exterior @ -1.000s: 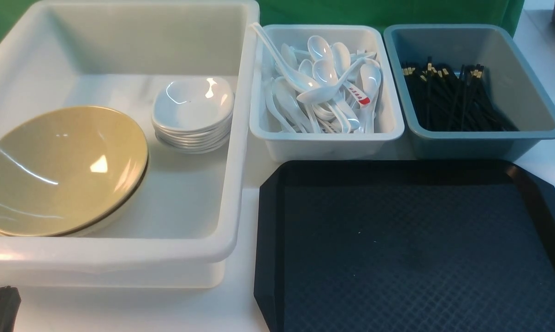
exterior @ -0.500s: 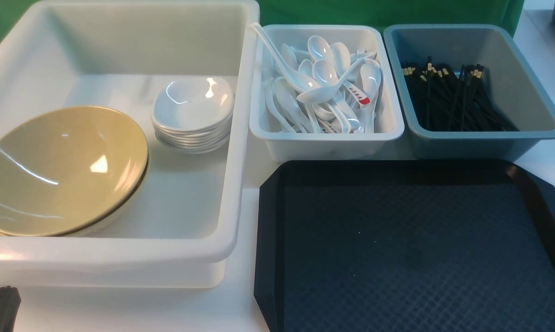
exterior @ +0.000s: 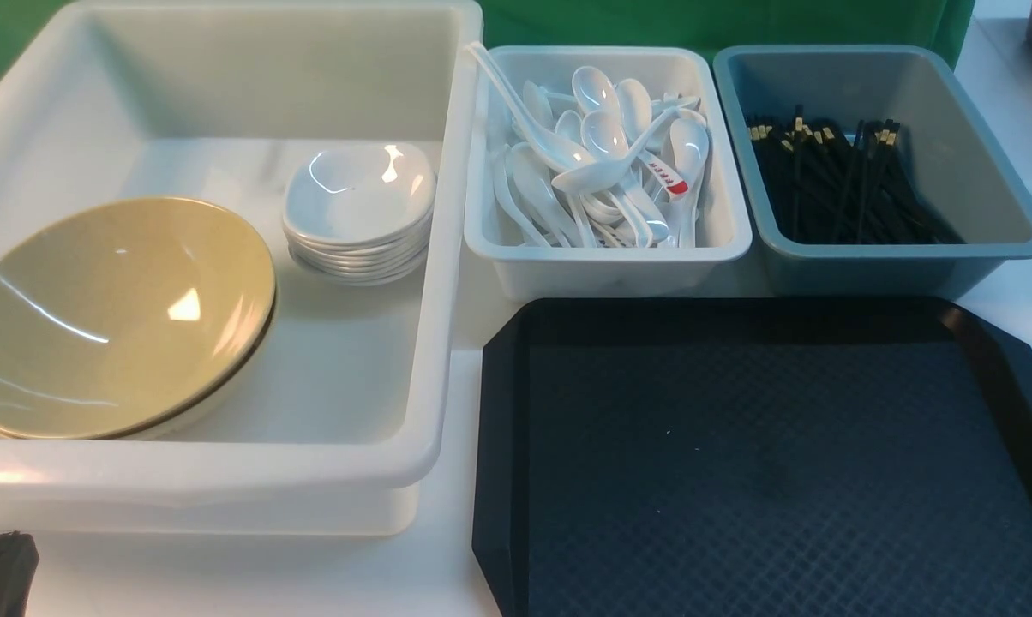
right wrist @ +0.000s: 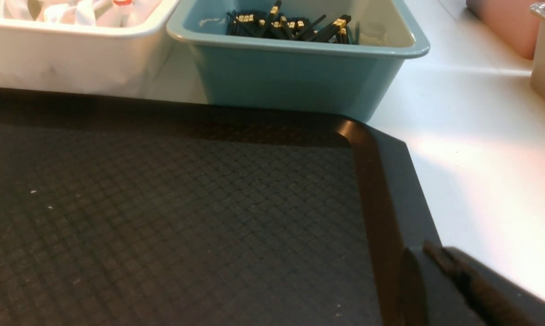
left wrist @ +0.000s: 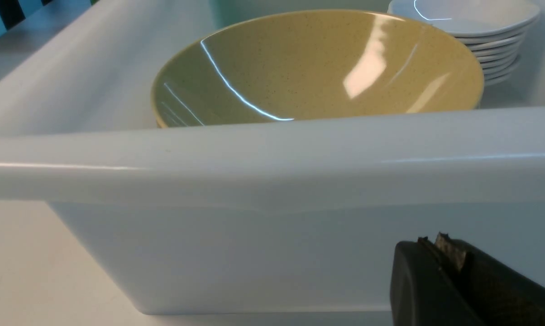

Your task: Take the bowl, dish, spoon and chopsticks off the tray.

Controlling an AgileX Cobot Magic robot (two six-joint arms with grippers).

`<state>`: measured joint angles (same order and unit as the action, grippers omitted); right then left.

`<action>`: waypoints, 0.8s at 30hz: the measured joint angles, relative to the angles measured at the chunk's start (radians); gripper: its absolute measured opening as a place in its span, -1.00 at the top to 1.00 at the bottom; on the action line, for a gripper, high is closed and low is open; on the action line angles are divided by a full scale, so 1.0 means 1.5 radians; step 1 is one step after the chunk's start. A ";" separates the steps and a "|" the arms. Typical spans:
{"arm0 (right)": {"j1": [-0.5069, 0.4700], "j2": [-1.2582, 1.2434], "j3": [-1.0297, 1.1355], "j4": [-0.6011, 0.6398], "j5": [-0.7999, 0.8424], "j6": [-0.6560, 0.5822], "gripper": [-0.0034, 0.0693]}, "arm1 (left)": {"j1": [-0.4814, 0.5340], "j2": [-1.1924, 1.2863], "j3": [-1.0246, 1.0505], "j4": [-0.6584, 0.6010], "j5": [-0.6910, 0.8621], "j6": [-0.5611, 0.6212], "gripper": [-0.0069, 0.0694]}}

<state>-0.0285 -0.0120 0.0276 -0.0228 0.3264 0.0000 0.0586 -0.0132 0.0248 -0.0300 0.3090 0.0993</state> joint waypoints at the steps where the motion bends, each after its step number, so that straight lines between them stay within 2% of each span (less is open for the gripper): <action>1: 0.000 0.000 0.000 0.000 0.000 0.000 0.78 | 0.000 0.000 0.000 0.000 0.000 0.000 0.85; 24: 0.000 0.000 0.000 0.000 0.000 0.000 0.69 | 0.000 0.000 0.000 0.001 0.000 0.000 0.85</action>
<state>-0.0285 -0.0120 0.0276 -0.0228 0.3264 0.0000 0.0586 -0.0132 0.0248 -0.0291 0.3090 0.0993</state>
